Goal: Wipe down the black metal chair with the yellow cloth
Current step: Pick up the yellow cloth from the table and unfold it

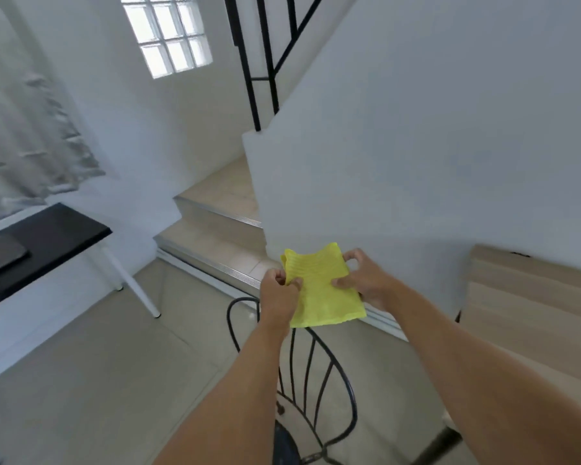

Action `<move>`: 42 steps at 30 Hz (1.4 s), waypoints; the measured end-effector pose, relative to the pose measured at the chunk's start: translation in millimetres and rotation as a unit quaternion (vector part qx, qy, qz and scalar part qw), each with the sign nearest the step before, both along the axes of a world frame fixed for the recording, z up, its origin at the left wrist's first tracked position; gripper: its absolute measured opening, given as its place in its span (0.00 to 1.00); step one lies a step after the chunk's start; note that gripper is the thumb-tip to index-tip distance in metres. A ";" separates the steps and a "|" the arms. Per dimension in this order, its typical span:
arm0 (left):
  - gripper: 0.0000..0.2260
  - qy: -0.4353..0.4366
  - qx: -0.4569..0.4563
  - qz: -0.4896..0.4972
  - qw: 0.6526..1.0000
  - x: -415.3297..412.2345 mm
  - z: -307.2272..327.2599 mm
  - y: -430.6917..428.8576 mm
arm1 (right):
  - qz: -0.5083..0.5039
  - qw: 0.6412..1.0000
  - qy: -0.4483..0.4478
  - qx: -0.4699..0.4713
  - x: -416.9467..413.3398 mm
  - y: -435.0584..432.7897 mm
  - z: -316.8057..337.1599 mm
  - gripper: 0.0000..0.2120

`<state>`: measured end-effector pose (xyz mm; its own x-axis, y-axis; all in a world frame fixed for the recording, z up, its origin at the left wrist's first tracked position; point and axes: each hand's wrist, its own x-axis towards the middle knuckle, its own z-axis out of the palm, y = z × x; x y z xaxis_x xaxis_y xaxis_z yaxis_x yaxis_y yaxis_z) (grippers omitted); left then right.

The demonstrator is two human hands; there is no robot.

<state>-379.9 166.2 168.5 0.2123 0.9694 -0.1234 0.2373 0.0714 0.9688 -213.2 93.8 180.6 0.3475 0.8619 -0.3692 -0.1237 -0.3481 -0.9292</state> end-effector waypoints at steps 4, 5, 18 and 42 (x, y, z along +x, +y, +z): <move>0.08 -0.014 0.014 0.053 0.998 -74.9 9.6 13.2 | 0.049 0.997 -0.046 0.042 -65.6 25.5 14.2 0.28; 0.08 -0.017 0.015 0.062 0.998 -90.9 11.3 15.1 | 0.054 0.996 -0.052 0.047 -81.0 30.3 16.8 0.29; 0.23 -0.039 -0.030 0.198 0.979 -261.4 -16.9 13.3 | 0.251 0.963 -0.098 0.032 -228.8 90.1 -12.5 0.21; 0.21 0.185 -0.198 0.221 0.937 -319.1 -177.4 -61.6 | 0.572 0.764 -0.251 -0.162 -288.9 78.3 -176.2 0.38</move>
